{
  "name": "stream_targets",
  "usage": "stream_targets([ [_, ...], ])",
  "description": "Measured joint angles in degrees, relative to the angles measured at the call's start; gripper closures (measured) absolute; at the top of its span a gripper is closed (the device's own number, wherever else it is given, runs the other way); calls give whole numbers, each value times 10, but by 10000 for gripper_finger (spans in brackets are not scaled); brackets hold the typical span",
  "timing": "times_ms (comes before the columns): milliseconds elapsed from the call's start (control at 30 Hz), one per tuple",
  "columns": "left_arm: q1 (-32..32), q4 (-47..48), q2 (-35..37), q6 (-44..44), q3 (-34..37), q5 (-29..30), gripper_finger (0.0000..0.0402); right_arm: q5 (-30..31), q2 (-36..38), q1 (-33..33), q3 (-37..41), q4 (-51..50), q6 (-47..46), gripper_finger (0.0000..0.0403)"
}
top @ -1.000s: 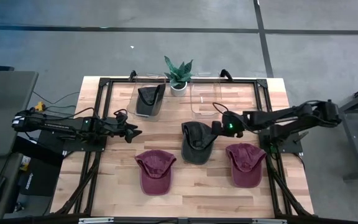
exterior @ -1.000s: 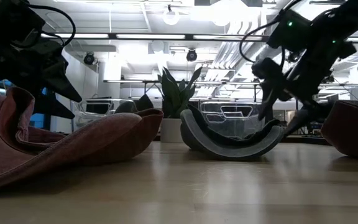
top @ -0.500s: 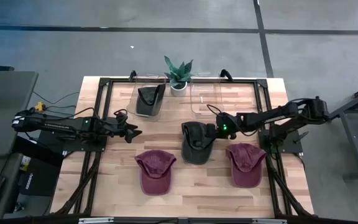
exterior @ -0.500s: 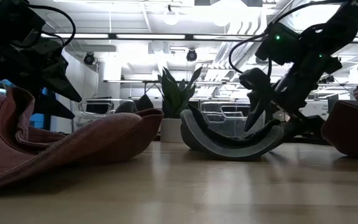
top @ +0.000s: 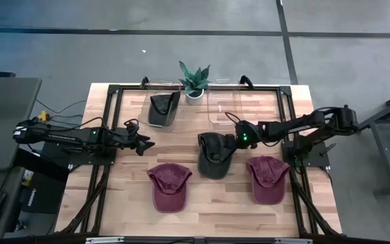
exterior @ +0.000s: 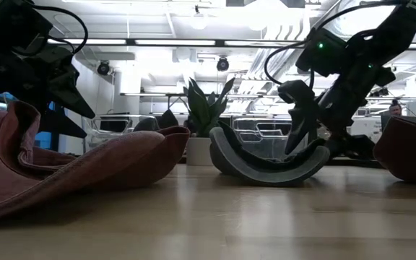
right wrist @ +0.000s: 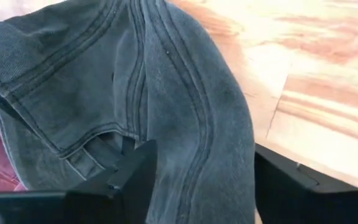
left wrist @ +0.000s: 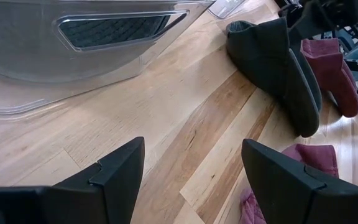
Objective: Pick & Place hat
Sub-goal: Put the black cap into the left transparent bin
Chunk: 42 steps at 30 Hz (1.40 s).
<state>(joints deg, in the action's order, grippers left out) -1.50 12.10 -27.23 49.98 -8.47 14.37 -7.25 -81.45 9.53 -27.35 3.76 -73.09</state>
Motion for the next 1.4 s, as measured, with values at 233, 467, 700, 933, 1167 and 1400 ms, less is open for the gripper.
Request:
stream_targets([
  [233,0,0,0,0,0,0,140,-6,0,2,0,0,37,261],
  [467,0,0,0,0,0,0,140,-18,0,2,0,4,75,338],
  [700,0,0,0,0,0,0,140,-31,0,2,0,13,115,393],
  [933,0,0,0,0,0,0,140,-54,0,2,1,38,139,398],
  [1167,0,0,0,0,0,0,140,-69,10,2,1,47,159,400],
  [1400,0,0,0,0,0,0,140,-85,43,-6,1,36,177,401],
])
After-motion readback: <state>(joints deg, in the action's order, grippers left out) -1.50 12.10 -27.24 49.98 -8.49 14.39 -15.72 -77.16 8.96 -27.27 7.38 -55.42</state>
